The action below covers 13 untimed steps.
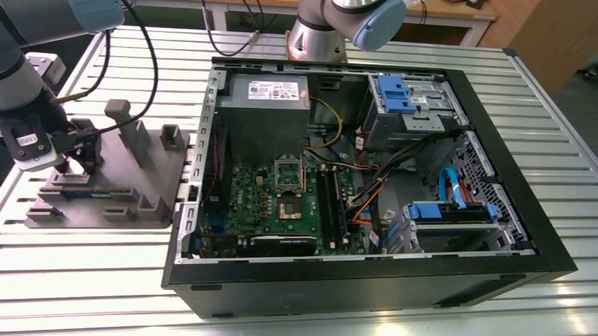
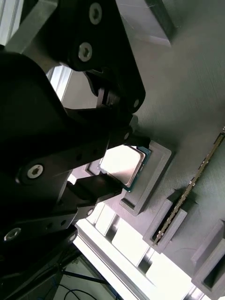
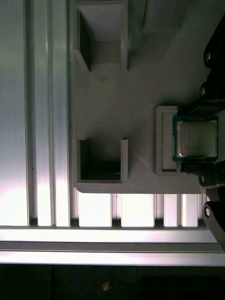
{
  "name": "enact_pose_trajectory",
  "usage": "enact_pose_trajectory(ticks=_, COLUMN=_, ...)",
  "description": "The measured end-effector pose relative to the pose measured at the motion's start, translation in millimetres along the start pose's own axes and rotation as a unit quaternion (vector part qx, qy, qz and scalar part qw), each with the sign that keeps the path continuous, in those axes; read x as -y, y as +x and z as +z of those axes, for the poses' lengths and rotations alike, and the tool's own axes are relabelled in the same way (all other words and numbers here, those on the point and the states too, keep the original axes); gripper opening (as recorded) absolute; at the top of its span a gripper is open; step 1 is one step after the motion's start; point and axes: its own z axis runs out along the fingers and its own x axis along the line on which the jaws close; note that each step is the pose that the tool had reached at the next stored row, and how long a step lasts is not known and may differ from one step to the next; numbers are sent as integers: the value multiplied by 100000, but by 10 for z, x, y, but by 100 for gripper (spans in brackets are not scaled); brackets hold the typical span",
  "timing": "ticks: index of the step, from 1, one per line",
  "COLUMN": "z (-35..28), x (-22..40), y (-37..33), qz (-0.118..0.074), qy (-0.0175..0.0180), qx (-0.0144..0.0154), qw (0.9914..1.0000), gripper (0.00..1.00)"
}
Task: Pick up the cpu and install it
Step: 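Pick up the cpu and move it towards the insertion slot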
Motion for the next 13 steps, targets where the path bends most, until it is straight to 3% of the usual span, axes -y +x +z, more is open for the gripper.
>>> enact_pose_trajectory(ticks=7, z=-6, x=1, y=0, qz=-4, qy=-2, qx=2, qw=100000, gripper=47)
enact_pose_trajectory(ticks=13, z=-148, x=-6, y=4, qz=-1, qy=-1, qx=2, qw=100000, gripper=47)
